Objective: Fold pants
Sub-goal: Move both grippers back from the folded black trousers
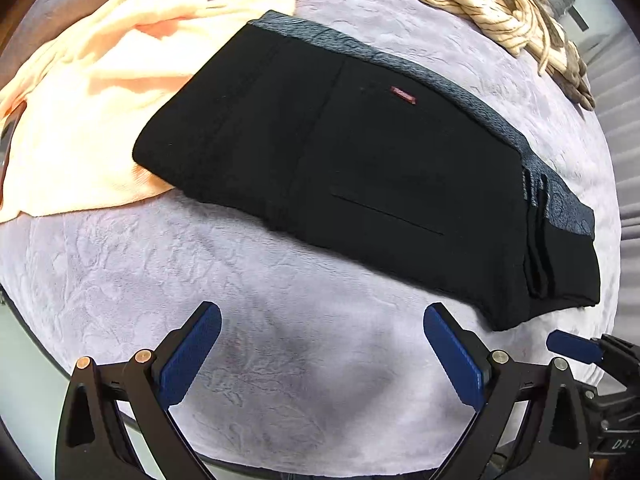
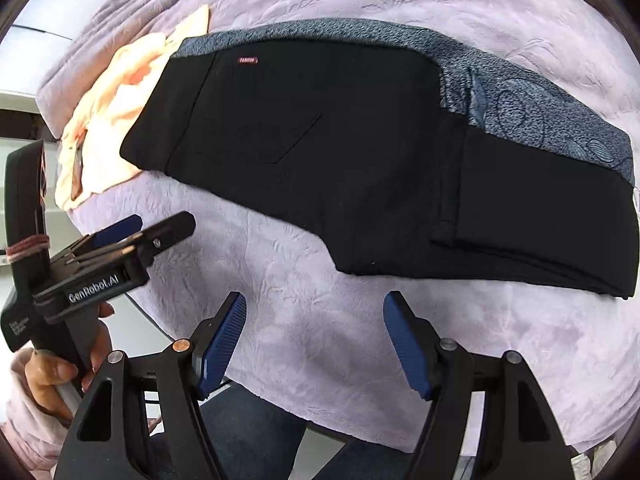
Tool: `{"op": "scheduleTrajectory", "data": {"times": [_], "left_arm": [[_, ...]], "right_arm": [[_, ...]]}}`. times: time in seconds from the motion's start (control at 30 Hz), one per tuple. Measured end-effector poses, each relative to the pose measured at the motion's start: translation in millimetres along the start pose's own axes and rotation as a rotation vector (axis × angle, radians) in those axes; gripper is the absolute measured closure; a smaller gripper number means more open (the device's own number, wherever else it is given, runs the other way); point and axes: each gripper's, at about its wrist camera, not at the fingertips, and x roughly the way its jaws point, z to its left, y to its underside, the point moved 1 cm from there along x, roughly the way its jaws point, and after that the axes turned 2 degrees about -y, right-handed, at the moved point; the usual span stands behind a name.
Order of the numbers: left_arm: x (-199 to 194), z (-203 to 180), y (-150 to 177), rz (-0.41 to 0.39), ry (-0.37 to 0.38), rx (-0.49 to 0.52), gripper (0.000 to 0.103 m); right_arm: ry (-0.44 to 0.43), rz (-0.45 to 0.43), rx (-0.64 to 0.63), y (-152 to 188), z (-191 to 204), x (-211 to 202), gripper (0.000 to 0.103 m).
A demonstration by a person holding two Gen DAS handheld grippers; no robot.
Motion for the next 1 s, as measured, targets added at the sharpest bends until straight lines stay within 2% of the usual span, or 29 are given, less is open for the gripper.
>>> {"op": "scheduleTrajectory", "data": {"times": [0.33, 0.43, 0.8, 1.0], "left_arm": [[6, 40, -16, -0.019, 0.007, -0.11, 0.002], [6, 50, -21, -0.025, 0.033, -0.137, 0.002], [14, 49, -31, -0.035, 0.041, -0.146, 0.002], [27, 53, -37, -0.01, 0.046, -0.162, 0.002]], "right_arm": [[0.003, 0.034, -0.01, 5, 9, 9, 0.028], [0.008, 0.043, -0.004, 7, 7, 10, 0.028], [0.015, 0.062, -0.002, 6, 6, 15, 0.028], [0.013, 0.071, -0.003, 6, 8, 19, 0.028]]}}
